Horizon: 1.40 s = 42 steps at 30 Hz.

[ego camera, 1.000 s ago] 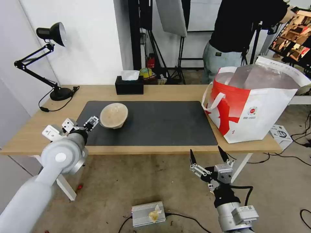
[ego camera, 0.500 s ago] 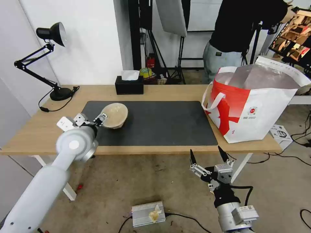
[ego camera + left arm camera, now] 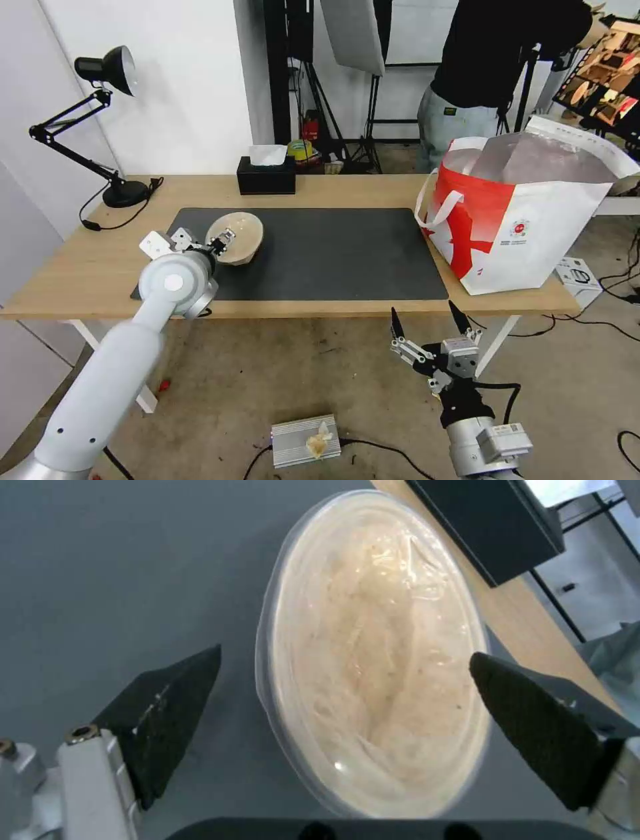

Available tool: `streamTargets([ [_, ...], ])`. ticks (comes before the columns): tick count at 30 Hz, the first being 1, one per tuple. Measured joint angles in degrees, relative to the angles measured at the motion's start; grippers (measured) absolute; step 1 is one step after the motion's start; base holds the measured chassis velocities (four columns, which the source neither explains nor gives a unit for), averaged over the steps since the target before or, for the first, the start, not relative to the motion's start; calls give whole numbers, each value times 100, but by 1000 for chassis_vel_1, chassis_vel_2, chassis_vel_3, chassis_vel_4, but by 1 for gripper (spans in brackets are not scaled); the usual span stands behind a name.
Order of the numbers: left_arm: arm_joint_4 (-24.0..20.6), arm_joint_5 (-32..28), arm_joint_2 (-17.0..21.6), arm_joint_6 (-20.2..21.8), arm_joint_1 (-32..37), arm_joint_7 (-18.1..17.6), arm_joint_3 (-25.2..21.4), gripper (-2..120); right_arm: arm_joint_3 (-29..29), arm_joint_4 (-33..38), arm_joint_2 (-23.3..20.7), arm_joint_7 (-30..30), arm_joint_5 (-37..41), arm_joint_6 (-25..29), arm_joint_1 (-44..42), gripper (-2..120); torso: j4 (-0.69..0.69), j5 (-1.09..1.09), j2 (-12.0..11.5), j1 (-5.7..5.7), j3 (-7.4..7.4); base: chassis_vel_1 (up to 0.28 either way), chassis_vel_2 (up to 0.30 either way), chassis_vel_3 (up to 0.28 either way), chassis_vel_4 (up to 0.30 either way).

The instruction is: Pick up the trash from the table and place it into the takeout bag.

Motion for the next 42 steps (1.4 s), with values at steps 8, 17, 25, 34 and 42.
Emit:
streamTargets([
  [8, 189, 136, -225, -30, -38, 13, 50, 100, 0, 0, 0, 0, 0, 0, 0, 100, 0, 0, 0, 0, 0, 0, 0, 0, 0],
  [17, 264, 307, -330, -86, -24, 37, 83, 100, 0, 0, 0, 0, 0, 0, 0, 100, -1, 0, 0, 0, 0, 0, 0, 0, 0],
  [25, 324, 378, -378, -139, 25, 154, 112, 100, 0, 0, 0, 0, 0, 0, 0, 100, 0, 0, 0, 0, 0, 0, 0, 0, 0],
  [34, 446, 521, -523, -217, 19, 296, 192, 100, 0, 0, 0, 0, 0, 0, 0, 100, -1, 0, 0, 0, 0, 0, 0, 0, 0],
  [42, 510, 594, -598, -237, -38, 347, 236, 100, 0, 0, 0, 0, 0, 0, 0, 100, -1, 0, 0, 0, 0, 0, 0, 0, 0],
])
